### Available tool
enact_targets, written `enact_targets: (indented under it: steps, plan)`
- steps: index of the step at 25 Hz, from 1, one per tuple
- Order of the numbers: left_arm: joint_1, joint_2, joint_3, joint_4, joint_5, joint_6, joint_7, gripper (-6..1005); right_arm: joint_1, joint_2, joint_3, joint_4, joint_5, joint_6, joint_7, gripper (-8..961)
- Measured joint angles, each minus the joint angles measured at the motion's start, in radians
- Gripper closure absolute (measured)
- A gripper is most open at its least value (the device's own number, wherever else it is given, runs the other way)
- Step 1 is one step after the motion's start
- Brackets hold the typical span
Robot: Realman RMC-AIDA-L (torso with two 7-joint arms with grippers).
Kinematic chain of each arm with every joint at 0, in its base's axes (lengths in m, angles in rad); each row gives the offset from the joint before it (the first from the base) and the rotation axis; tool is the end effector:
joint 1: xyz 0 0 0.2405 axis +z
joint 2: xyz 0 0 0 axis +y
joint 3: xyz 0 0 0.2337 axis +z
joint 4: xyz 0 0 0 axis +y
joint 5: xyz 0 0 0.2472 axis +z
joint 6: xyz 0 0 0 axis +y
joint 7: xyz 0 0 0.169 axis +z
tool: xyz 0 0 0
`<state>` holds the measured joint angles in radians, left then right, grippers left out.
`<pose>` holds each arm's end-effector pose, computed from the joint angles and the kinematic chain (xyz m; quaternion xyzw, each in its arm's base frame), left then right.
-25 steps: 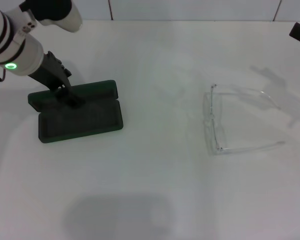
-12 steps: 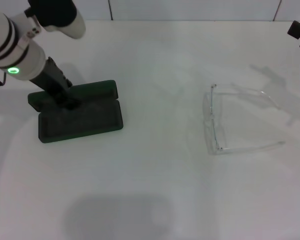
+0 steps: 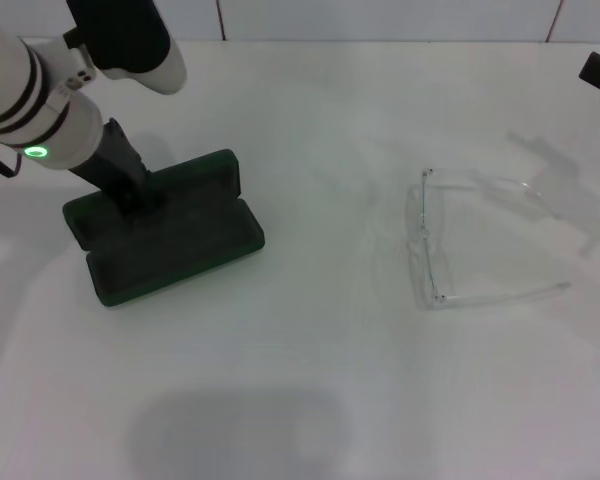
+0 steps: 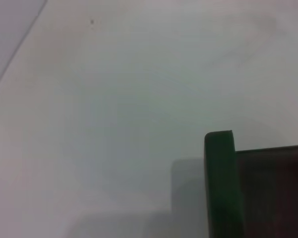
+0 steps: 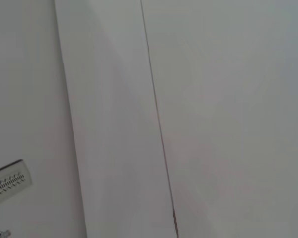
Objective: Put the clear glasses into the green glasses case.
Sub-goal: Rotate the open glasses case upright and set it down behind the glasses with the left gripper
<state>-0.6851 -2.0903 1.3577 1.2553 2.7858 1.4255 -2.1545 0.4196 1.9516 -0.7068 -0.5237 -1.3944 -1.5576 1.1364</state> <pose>-0.1716 0.4207 -0.0023 -0.9369 -0.1102 0.2571 0.2095 0.2795 0.3702 0.0848 -0.8375 0.1588 0.4119 0.3220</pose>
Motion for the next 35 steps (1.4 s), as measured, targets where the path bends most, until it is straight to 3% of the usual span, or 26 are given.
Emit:
enact_targets:
  steps: [3,7,17,27,35]
  plan:
    - [0.018,0.000,0.019,0.039,-0.005,0.014,-0.001,807,-0.007,0.000,0.002,0.005,0.000,-0.007,-0.002,83]
    - [0.042,0.000,0.048,0.093,-0.023,0.033,-0.012,808,-0.017,0.002,-0.003,0.005,0.000,-0.015,-0.003,84]
    - [0.134,-0.002,0.266,0.276,-0.046,0.009,-0.110,809,-0.083,-0.016,0.041,-0.005,-0.011,-0.081,0.004,84]
    - [0.098,-0.006,0.447,0.252,-0.069,-0.068,-0.215,808,-0.143,-0.010,0.108,-0.004,-0.011,-0.159,0.000,83]
    - [0.000,-0.009,0.529,0.140,-0.108,-0.167,-0.241,808,-0.154,-0.007,0.109,0.000,-0.015,-0.162,-0.009,83]
